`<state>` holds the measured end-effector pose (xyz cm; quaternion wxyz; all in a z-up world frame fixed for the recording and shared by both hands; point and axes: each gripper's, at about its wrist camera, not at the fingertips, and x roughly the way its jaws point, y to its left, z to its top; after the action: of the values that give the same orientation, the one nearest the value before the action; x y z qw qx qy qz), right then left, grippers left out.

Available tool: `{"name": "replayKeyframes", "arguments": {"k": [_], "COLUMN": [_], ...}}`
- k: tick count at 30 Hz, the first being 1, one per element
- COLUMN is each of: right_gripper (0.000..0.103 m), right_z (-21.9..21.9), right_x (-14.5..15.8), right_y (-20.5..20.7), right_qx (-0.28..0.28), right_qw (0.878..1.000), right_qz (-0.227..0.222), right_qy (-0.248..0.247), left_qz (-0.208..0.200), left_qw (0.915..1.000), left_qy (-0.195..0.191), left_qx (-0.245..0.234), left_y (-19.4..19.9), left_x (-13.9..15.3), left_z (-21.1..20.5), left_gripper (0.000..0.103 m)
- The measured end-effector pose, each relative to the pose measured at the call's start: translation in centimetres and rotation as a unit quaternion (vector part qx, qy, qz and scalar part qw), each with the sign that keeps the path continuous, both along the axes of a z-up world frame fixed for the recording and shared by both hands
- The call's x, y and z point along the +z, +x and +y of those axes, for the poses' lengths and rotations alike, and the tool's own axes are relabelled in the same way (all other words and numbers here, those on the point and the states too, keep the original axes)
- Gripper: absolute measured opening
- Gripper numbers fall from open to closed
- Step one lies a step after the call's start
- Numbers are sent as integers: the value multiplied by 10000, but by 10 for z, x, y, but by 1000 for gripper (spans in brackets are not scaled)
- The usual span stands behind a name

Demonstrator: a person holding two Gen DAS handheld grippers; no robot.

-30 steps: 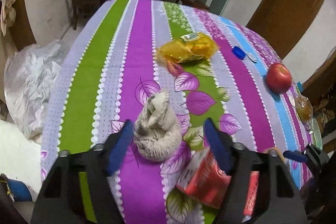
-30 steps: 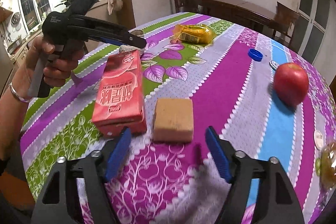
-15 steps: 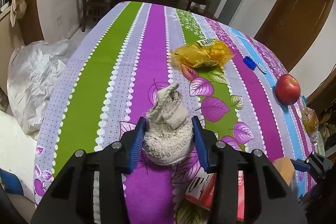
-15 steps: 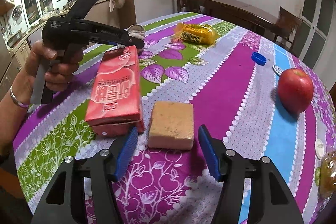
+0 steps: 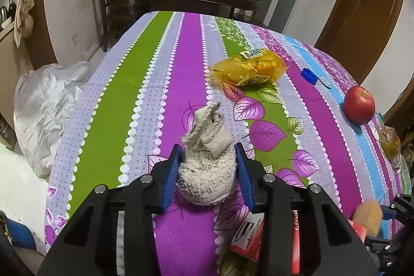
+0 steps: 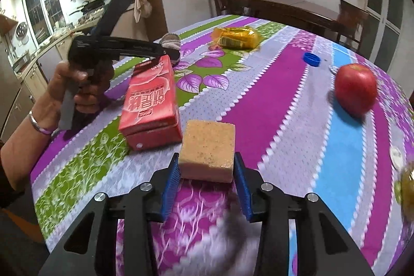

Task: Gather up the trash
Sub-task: 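Grasp the white terry cloth bundle with the left tool while the right tool grasps the second tan block, then carry the terry cloth and tan block over the green bin and open both tools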

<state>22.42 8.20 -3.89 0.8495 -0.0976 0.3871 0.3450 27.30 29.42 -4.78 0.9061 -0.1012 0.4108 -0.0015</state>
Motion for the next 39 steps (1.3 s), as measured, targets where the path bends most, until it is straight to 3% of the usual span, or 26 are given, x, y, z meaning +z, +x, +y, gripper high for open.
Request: {"name": "replayKeyframes", "arguments": {"k": [6,9,11,15,21,24,32,39], "right_gripper": [41,41,41,41,41,41,41,41], "right_z": [-43,-80,-109,-171,-266,-317,-454,-562], "right_x": [25,45,58,81,96,100,111,97], "right_y": [-27,-38,-46,-62,-91,-106,-137,-141], "right_qx": [-382,-726,-1007,-1630,-2491,-2873,-3924,-4740], "right_qw": [9987,9958,9923,9817,9623,9525,9163,8797], "right_qz": [-170,-309,-370,-503,-658,-671,-647,-137], "right_qy": [307,471,615,844,867,751,474,366], "left_qz": [-266,-655,-823,-1183,-1356,-1331,-1050,-724], "left_qw": [9984,9958,9933,9910,9821,9727,9363,9033], "left_qy": [210,255,501,621,547,451,409,380], "left_qx": [446,585,637,-1,-1186,-1847,-3327,-4211], "left_y": [-6,-20,-32,-61,-81,-85,-63,-48], "left_x": [22,53,77,119,142,143,134,111], "left_z": [7,4,-10,-76,-193,-257,-424,-544], "left_gripper": [37,37,37,37,37,37,37,37]}}
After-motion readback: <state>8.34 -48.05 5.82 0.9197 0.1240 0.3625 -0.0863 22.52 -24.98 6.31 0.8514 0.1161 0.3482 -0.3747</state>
